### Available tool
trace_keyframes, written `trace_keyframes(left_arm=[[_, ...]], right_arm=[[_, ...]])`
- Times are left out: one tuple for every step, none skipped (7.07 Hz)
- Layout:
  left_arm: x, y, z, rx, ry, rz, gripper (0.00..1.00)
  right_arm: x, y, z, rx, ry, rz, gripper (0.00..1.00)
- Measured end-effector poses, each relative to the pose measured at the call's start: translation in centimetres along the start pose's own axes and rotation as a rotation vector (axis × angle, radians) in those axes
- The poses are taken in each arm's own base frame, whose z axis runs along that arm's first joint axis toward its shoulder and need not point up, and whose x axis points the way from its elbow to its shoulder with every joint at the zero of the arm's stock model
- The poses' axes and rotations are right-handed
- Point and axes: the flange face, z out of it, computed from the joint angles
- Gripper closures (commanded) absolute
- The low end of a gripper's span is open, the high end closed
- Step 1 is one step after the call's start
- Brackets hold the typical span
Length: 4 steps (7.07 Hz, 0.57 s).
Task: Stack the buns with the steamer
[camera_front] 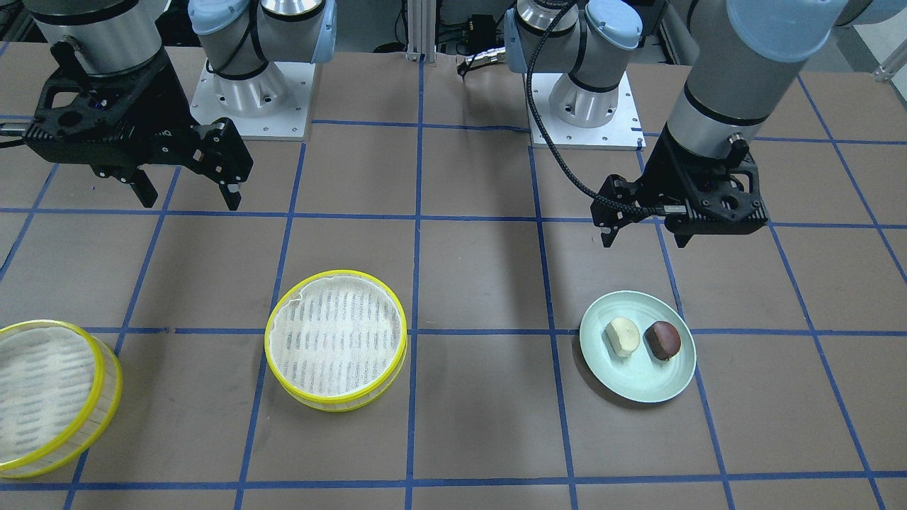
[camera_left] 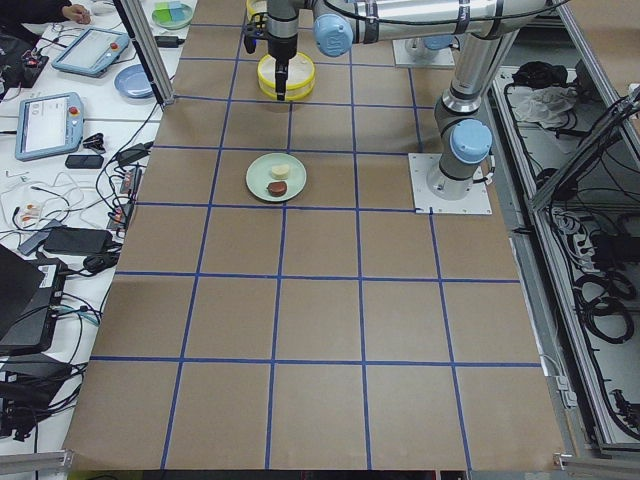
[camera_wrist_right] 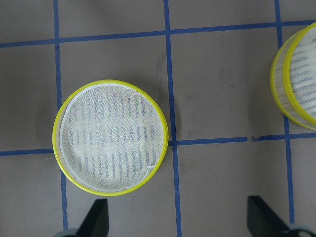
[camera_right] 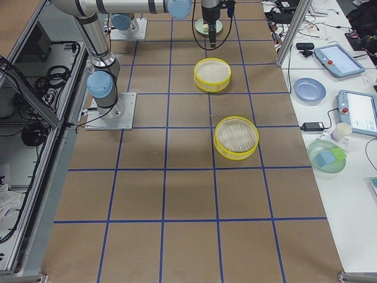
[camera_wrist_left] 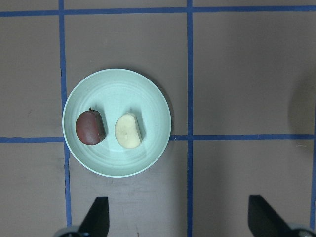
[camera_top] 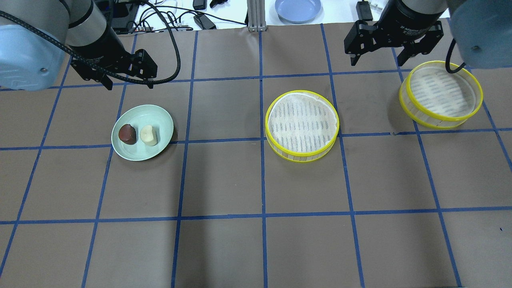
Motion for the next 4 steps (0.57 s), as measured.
trace_keyframes(left_arm=[[-0.02, 0.19, -0.25, -0.001, 0.000, 0.000, 0.00], [-0.02, 0.41, -0.43, -0.005, -0.001, 0.000, 0.00], [-0.05, 0.48, -0.45, -0.007, -0.001, 0.001, 0.00], [-0.13, 0.48, -0.34, -0.012, -0.001, 0.000, 0.00]], right_arm=[[-0.01, 0.01, -0.03, 0.001, 0.000, -0.001, 0.00], [-0.02, 0.02, -0.04, 0.001, -0.001, -0.001, 0.00], [-0.02, -0.05, 0.01, 0.003, -0.002, 0.000, 0.00], [0.05, -0.21, 0.18, 0.003, -0.006, -0.001, 0.00]])
